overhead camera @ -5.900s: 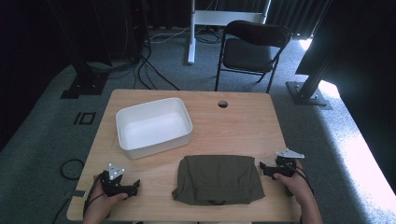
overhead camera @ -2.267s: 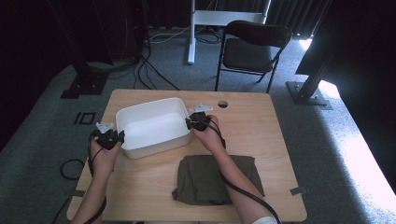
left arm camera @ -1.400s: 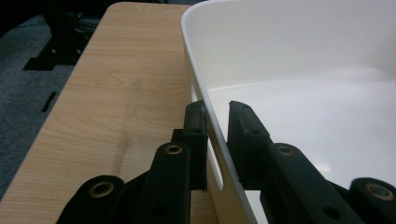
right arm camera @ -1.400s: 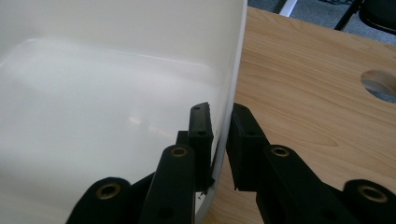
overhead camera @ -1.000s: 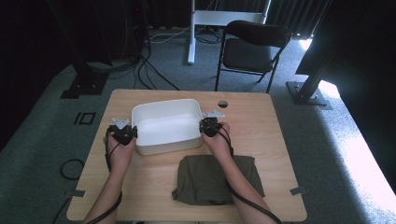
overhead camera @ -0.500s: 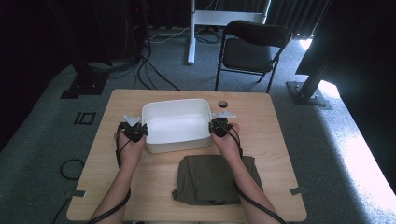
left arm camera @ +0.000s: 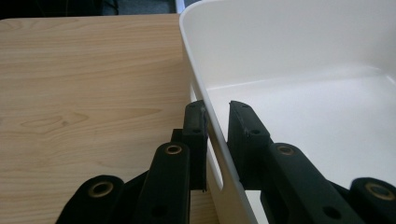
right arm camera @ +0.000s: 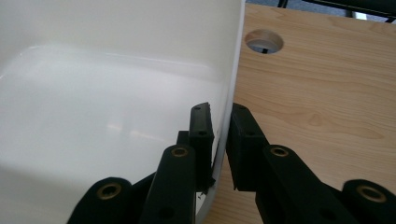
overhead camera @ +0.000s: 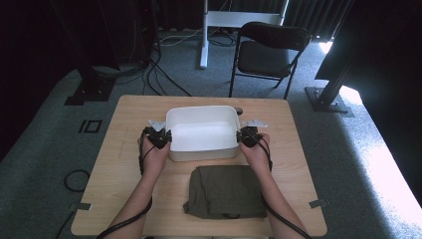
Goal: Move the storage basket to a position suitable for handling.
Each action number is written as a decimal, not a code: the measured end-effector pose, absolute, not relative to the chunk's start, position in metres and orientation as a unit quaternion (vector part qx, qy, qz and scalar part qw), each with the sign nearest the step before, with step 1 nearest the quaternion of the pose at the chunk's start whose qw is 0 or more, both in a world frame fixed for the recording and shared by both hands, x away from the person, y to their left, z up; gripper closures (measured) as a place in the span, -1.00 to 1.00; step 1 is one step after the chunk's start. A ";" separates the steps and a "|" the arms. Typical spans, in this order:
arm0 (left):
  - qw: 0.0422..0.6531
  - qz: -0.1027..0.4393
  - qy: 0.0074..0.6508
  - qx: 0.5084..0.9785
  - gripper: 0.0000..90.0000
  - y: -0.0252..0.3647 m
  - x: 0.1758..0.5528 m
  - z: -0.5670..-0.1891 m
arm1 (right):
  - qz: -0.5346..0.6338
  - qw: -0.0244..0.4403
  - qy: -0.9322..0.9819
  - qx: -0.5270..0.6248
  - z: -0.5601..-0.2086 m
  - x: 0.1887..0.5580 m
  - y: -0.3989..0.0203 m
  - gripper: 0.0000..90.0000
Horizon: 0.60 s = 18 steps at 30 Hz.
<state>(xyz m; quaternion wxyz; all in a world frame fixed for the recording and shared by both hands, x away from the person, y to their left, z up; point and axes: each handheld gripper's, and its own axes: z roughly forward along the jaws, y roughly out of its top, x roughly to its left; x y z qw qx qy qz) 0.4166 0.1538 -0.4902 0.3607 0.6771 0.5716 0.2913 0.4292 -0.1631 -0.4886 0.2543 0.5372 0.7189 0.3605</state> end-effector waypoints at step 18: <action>0.369 0.276 0.551 0.696 0.75 0.107 0.433 -0.490 | 0.351 0.263 0.699 0.564 -0.488 0.422 -0.212 0.80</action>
